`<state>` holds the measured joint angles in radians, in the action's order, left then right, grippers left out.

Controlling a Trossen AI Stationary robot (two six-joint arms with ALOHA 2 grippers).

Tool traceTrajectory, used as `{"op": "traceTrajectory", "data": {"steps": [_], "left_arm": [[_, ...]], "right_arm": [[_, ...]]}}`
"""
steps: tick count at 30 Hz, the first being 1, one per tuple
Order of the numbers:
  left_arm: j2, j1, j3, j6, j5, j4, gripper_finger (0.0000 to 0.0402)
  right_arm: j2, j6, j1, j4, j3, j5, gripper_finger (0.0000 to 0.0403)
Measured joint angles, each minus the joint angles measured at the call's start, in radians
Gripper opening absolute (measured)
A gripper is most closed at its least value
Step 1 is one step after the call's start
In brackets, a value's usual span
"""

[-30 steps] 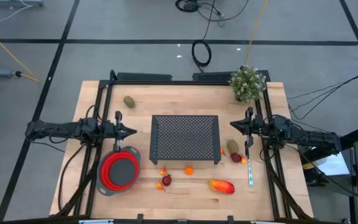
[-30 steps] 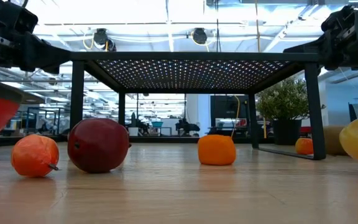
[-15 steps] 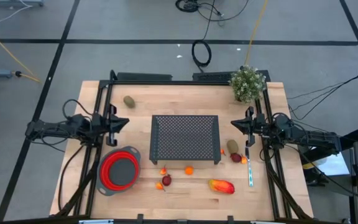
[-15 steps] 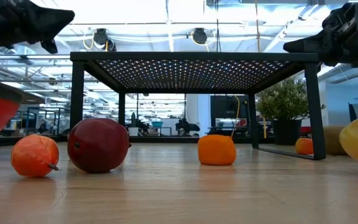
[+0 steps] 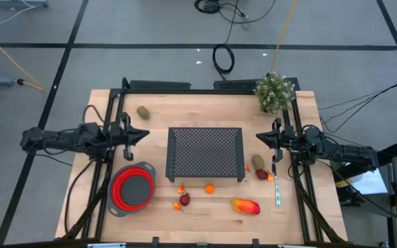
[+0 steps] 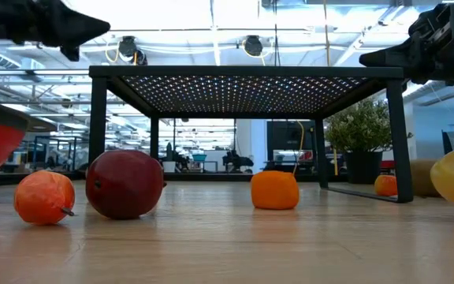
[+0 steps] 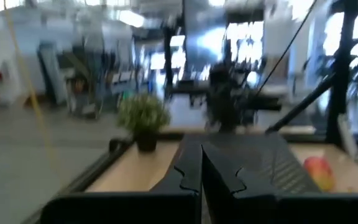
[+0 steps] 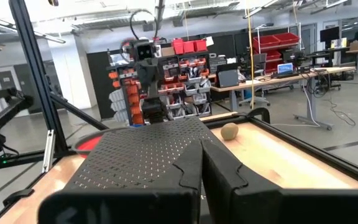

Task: Pick & Place Fruit
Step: Put the red colander on the shelf

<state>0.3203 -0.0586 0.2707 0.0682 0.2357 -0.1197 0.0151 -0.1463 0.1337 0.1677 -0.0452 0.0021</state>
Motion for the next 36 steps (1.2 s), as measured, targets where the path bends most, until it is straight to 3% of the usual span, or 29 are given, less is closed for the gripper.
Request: {"op": "traceTrajectory", "data": {"steps": [11,15,20,29,33,36], "left_arm": [[0.347,0.003,0.382,-0.089,0.17,0.335,0.0004],[0.456,0.037,0.501,-0.201,0.266,0.463,0.0006],[0.566,0.133,0.603,-0.382,0.279,0.623,0.0003],[0.664,0.302,0.673,-0.48,0.179,0.709,0.0006],[0.668,0.358,0.674,-0.509,0.082,0.752,0.0002],[0.667,0.388,0.674,-0.629,-0.009,0.873,0.0004]], "right_arm": [[0.0,-0.029,0.0,0.0,0.0,-0.002,0.0],[0.0,-0.029,0.0,-0.001,0.0,-0.003,0.0],[0.0,-0.029,0.0,-0.001,0.0,-0.003,0.0],[0.0,-0.029,0.0,-0.001,0.0,-0.003,0.0],[0.0,-0.029,0.0,-0.001,0.0,-0.003,0.0],[0.0,-0.029,0.0,-0.007,0.0,-0.003,0.0]]}}
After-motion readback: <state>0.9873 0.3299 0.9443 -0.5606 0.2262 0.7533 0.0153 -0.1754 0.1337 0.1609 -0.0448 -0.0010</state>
